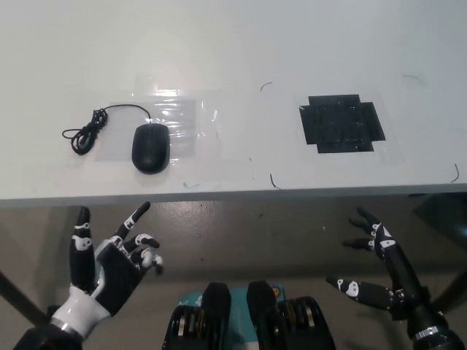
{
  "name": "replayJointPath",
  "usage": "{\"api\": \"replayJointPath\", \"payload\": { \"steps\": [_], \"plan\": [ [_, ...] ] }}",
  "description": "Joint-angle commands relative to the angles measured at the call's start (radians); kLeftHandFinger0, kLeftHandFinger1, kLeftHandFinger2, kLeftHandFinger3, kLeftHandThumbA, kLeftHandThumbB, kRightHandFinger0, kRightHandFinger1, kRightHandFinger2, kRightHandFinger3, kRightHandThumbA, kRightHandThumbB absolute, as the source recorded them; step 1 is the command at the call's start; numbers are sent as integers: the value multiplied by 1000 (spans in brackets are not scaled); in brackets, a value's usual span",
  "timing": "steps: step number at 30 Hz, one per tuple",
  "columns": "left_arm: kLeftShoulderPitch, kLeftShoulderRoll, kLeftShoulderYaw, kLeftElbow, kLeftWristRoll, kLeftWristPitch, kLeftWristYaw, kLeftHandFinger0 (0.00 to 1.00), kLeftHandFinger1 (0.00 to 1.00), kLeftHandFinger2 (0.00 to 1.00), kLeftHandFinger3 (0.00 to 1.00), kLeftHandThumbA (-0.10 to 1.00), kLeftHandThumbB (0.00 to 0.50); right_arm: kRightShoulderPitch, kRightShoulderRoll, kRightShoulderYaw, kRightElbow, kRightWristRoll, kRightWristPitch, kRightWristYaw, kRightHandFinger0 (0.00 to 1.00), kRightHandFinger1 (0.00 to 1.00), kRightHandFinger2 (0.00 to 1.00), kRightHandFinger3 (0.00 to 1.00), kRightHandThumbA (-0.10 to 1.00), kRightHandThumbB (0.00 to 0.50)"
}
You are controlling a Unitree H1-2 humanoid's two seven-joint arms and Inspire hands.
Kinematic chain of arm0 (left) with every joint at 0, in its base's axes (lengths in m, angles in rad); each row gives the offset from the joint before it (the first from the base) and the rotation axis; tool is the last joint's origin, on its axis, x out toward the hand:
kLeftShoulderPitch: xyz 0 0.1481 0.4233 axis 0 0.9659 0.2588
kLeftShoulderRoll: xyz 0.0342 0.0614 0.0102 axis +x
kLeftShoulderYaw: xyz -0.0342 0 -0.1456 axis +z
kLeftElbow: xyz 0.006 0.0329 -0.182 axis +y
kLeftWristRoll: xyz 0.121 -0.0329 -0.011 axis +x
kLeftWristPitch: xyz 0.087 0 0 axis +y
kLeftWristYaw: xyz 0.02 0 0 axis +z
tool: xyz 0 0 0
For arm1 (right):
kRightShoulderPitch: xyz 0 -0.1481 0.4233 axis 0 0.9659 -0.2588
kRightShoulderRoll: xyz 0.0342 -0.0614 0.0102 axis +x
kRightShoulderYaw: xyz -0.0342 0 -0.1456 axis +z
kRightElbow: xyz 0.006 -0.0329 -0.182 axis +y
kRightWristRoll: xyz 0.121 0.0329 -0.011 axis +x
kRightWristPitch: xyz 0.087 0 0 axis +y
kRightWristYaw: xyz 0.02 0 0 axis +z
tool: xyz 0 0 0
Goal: The robot uses left hand to click on the left button of the black mouse, which is placed on the left area of the table
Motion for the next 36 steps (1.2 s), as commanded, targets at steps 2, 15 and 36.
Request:
{"api": "replayJointPath", "payload": {
  "steps": [2, 15, 36],
  "plan": [
    [-41, 74, -26, -108, -268, 114, -44, 0, 38, 348, 1000, 1000, 370, -40, -12, 0, -11, -11, -77, 7, 713, 658, 897, 1000, 1000, 71],
    [-42, 124, -66, -136, -451, 114, -14, 0, 34, 340, 1000, 1000, 312, -46, -10, -2, -6, -13, -83, 2, 709, 651, 891, 1000, 1000, 70],
    [-374, 674, -129, -186, -241, 114, -55, 0, 154, 451, 1000, 1000, 399, -29, -20, 0, -9, -17, -84, 12, 708, 653, 899, 1000, 1000, 72]
  ]
}}
